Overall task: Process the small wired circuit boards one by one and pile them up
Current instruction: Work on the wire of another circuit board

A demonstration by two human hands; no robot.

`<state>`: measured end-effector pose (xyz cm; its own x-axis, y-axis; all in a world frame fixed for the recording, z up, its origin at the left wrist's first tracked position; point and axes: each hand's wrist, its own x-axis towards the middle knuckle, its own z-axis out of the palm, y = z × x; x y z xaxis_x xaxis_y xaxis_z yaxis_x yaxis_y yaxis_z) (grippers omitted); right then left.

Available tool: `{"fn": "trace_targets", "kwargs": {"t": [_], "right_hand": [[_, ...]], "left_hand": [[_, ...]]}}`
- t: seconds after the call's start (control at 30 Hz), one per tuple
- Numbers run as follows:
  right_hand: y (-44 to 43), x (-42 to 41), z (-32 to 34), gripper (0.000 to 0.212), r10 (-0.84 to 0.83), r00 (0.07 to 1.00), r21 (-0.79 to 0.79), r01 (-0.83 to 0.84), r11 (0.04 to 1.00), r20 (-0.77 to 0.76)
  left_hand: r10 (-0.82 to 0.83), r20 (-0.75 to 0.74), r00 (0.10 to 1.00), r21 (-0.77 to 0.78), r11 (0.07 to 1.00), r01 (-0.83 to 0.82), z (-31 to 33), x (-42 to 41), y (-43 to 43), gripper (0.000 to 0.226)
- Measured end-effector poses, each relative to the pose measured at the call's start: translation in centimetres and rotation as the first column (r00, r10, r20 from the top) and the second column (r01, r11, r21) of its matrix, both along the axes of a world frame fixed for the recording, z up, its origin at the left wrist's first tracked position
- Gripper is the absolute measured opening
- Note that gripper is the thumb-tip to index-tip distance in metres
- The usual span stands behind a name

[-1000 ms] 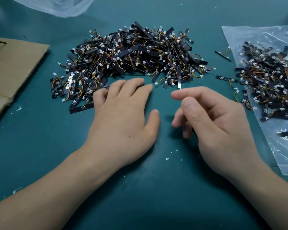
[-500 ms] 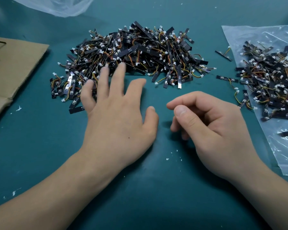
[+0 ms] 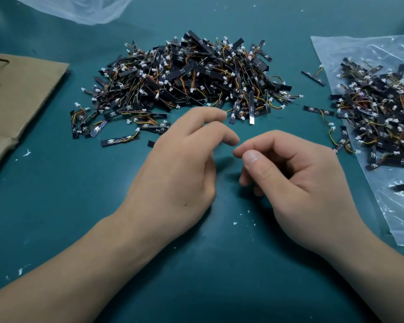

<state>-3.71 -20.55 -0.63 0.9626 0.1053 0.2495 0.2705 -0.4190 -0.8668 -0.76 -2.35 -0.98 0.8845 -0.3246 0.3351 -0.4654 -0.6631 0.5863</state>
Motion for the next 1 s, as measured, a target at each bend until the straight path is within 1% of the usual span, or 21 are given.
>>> {"fn": "trace_targets", "kwargs": {"t": [0.1,0.17,0.2,0.27,0.33,0.37,0.43,0.5,0.57,0.63,0.7,0.77,0.83,0.9,1.0], "right_hand": [[-0.2,0.0,-0.1,0.012,-0.062,0.998,-0.023,0.062,0.998,0.029],[-0.3,0.2,0.0,0.010,-0.087,0.995,-0.082,0.091,0.992,0.045],[-0.3,0.3,0.0,0.013,-0.073,0.996,-0.146,0.079,0.986,0.041],[-0.1,0.6,-0.2,0.024,-0.012,1.000,-0.317,0.014,0.948,0.009],[0.1,0.7,-0.2,0.030,0.025,1.000,-0.445,-0.028,0.895,-0.014],[0.2,0.7,-0.2,0.031,0.029,1.000,-0.468,-0.030,0.883,-0.009],[0.1,0.6,-0.1,0.027,0.018,1.000,-0.449,-0.008,0.894,0.019],[0.0,0.5,-0.2,0.018,-0.001,0.998,-0.409,0.024,0.912,0.056],[0.0,0.4,-0.4,0.011,-0.012,0.997,-0.387,0.043,0.921,0.082],[0.0,0.5,-0.5,0.009,-0.027,0.995,-0.357,0.061,0.932,0.100],[-0.1,0.5,-0.5,0.008,-0.059,0.992,-0.288,0.089,0.953,0.112],[-0.2,0.6,-0.4,0.009,-0.109,0.986,-0.192,0.131,0.973,0.123],[-0.4,0.7,-0.2,0.011,-0.152,0.983,-0.090,0.161,0.983,0.106],[-0.3,0.6,0.0,0.015,-0.137,0.987,-0.010,0.138,0.990,0.080],[0.0,0.4,0.0,0.013,-0.104,0.992,0.005,0.104,0.995,0.070]], "left_hand": [[0.043,-0.015,0.999,0.021,0.999,-0.043,0.0,0.3,0.2,0.049],[0.013,-0.028,1.000,0.016,1.000,-0.012,0.0,0.4,0.1,0.050],[-0.018,-0.019,1.000,-0.015,1.000,0.018,0.1,0.4,0.0,0.052],[-0.056,0.013,0.998,-0.129,0.990,0.057,0.1,0.5,0.0,0.057],[-0.050,-0.021,0.999,-0.263,0.964,0.043,0.0,0.5,0.0,0.061],[-0.043,-0.061,0.997,-0.312,0.950,0.022,-0.1,0.6,0.0,0.060],[-0.035,-0.141,0.989,-0.361,0.932,-0.018,-0.2,0.7,0.1,0.056],[-0.032,-0.162,0.986,-0.341,0.940,-0.025,-0.2,0.8,0.1,0.047],[-0.021,-0.146,0.989,-0.248,0.969,-0.016,-0.1,0.7,0.1,0.036],[-0.025,-0.117,0.993,-0.142,0.990,0.008,0.0,0.5,0.1,0.031],[-0.067,-0.089,0.994,-0.104,0.993,0.057,0.3,0.2,0.0,0.039],[-0.083,-0.085,0.993,-0.101,0.992,0.074,0.5,0.0,0.0,0.047],[-0.079,-0.106,0.991,-0.084,0.994,0.070,0.7,0.0,0.1,0.048],[-0.074,-0.078,0.994,-0.078,0.995,0.068,0.9,0.0,0.1,0.036],[-0.040,0.011,0.999,-0.102,0.994,0.041,1.0,0.0,-0.1,0.013]]}}
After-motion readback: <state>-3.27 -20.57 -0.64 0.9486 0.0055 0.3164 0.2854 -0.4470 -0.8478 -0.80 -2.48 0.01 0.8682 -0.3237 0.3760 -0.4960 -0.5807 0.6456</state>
